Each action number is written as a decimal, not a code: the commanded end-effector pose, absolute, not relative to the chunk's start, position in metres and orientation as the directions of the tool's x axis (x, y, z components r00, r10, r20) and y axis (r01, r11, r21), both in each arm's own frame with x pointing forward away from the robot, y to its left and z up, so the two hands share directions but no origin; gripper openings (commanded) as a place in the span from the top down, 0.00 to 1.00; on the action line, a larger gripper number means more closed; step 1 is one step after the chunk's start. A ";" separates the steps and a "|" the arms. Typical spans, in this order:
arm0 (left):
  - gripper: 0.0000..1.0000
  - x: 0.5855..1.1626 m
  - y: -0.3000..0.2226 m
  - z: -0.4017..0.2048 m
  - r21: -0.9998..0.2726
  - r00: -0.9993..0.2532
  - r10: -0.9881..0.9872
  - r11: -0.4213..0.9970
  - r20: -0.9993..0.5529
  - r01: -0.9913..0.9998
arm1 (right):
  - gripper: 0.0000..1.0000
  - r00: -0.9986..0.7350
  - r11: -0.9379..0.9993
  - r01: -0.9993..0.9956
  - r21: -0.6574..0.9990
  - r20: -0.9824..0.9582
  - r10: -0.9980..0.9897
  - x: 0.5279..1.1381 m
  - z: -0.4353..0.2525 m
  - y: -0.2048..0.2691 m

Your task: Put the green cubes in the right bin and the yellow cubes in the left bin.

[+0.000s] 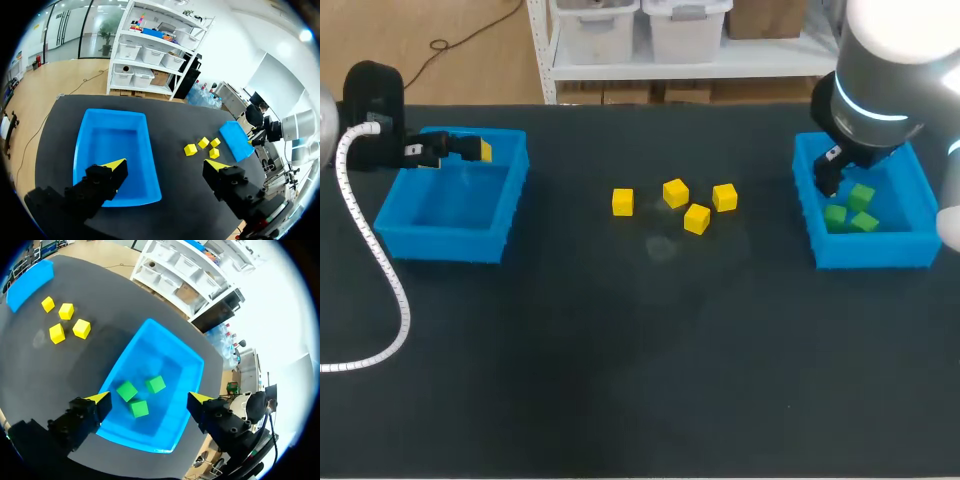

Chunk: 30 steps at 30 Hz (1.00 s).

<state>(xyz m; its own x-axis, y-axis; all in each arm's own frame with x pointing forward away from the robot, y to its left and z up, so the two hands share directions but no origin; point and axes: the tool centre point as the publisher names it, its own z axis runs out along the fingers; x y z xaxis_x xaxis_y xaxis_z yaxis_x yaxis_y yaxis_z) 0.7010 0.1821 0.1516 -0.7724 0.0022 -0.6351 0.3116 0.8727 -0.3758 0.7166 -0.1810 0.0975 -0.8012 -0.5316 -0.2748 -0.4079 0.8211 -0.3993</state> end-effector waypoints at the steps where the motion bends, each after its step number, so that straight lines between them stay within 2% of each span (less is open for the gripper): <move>1: 0.00 0.700 0.184 0.150 -0.382 -0.768 0.001 0.867 -0.641 0.319 | 0.00 -0.799 0.821 -0.406 -0.401 -0.280 -0.532 0.715 0.097 -0.182; 12: 0.00 0.700 0.185 0.157 -0.360 -0.765 0.020 0.874 -0.644 0.326 | 0.00 -0.799 0.821 -0.406 -0.401 -0.280 -0.532 0.715 0.097 -0.182; 14: 0.00 0.700 0.181 0.170 -0.260 -0.759 0.124 0.894 -0.639 0.365 | 0.00 -0.799 0.821 -0.406 -0.401 -0.280 -0.532 0.715 0.097 -0.182; 20: 0.00 0.716 0.155 0.202 -0.104 -0.703 0.341 0.856 -0.624 0.507 | 0.00 -0.799 0.821 -0.406 -0.401 -0.280 -0.532 0.715 0.097 -0.182; 24: 0.00 0.728 0.129 0.204 -0.056 -0.679 0.510 0.777 -0.528 0.627 | 0.00 -0.799 0.821 -0.406 -0.401 -0.280 -0.532 0.715 0.097 -0.182; 30: 0.00 0.744 0.093 0.184 -0.065 -0.646 0.677 0.671 -0.351 0.739 | 0.00 -0.799 0.821 -0.406 -0.401 -0.280 -0.532 0.715 0.097 -0.182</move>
